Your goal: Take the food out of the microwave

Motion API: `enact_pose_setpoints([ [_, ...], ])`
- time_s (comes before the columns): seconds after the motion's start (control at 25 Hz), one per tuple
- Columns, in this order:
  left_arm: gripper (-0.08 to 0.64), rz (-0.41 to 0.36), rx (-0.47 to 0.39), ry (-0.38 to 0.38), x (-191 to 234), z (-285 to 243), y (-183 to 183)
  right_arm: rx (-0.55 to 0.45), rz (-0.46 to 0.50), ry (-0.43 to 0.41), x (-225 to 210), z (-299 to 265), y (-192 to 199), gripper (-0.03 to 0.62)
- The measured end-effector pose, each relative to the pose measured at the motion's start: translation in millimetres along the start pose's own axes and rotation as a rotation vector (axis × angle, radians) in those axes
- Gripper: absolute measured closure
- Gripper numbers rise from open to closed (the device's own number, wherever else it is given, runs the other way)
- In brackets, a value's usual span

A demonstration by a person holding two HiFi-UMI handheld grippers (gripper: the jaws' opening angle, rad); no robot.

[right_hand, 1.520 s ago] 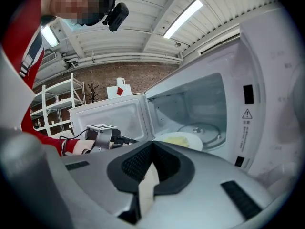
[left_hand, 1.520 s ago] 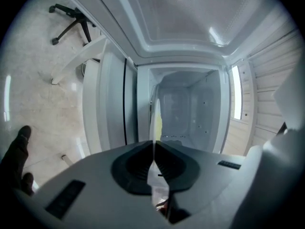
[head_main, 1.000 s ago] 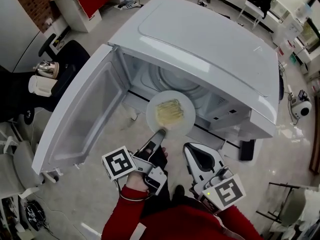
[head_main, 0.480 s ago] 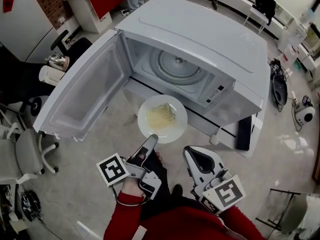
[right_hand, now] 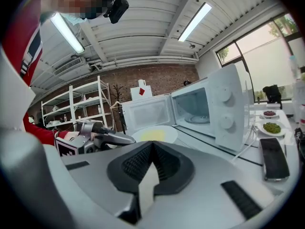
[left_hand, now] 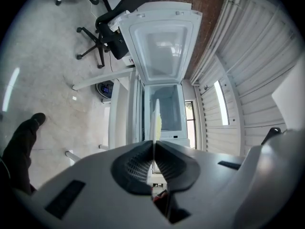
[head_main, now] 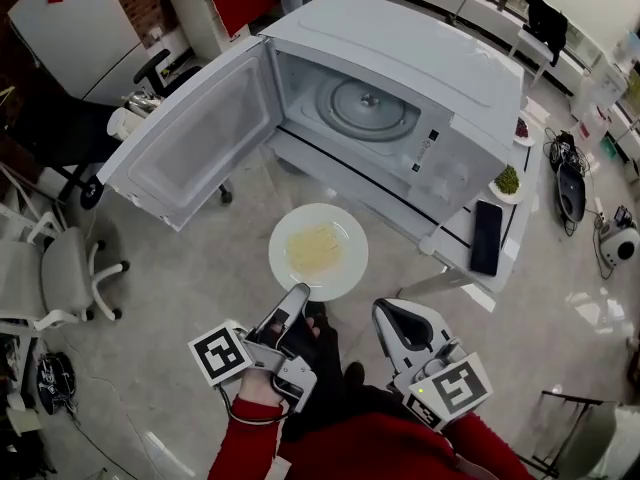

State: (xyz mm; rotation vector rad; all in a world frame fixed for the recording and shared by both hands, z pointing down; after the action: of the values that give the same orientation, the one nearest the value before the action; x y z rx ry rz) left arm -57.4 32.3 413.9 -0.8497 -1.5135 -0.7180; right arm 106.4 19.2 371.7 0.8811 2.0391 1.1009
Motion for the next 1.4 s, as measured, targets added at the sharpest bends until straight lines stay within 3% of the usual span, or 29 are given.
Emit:
enact_pose_setpoints([
  [0.72,0.540,0.031,-0.103,-0.009,-12,61,66,0.023,0.016,-0.061,33,57,20,0.582],
  [1.04,0.540,0.026,-0.124,-0.012,-16,79,74,0.014,0.009,-0.063,38,60,18,0.581],
  [1.4,0.540,0.043,-0.190,0.010,-14,123,73,0.023,0.056,-0.128,73,40,13,0.581],
])
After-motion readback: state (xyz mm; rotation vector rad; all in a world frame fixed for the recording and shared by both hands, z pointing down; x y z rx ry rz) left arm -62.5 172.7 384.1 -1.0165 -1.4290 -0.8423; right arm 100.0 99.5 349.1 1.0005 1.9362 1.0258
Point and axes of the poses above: the fingertips, and each gripper's own axes: z backward along the fingers, x to its left, y out of its underside, the point moved 5 cm from there along z, backward along the fingers, and after that the axes turned 12 degrees about x, right-handed, at the moved point
